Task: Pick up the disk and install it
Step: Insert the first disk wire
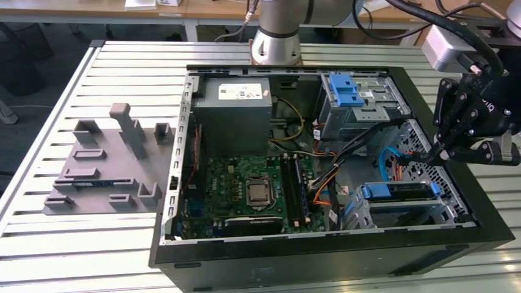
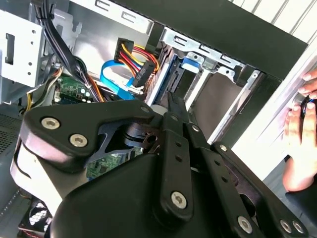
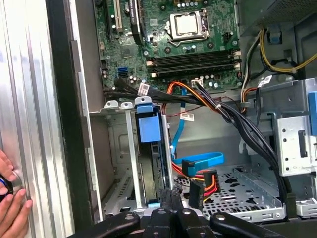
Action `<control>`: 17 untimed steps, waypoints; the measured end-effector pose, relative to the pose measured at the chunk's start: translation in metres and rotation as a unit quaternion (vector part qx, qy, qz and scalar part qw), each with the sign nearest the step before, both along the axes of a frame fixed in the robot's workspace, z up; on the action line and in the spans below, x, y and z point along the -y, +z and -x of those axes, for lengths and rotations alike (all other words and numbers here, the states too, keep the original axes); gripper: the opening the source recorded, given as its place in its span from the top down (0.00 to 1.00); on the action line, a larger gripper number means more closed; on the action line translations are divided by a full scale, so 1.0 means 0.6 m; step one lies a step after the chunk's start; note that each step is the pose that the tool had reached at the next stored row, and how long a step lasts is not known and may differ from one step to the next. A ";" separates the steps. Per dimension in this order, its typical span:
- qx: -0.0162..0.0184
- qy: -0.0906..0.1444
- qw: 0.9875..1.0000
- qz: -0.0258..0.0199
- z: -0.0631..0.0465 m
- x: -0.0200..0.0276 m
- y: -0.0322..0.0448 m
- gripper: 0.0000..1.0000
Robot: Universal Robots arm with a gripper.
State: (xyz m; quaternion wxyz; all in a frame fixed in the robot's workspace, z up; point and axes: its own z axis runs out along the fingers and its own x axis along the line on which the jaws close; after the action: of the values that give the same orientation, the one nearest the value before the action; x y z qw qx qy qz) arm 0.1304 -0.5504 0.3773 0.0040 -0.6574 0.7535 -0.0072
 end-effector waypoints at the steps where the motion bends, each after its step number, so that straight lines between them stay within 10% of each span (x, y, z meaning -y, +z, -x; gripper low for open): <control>1: 0.000 -0.003 1.000 0.000 -0.001 -0.0011 0.000 0.89; 17: -0.010 -0.019 1.000 0.003 -0.010 -0.0290 -0.009 0.89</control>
State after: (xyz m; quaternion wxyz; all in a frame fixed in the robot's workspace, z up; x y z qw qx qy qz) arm 0.1363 -0.5331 0.3720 -0.0055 -0.6428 0.7660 -0.0034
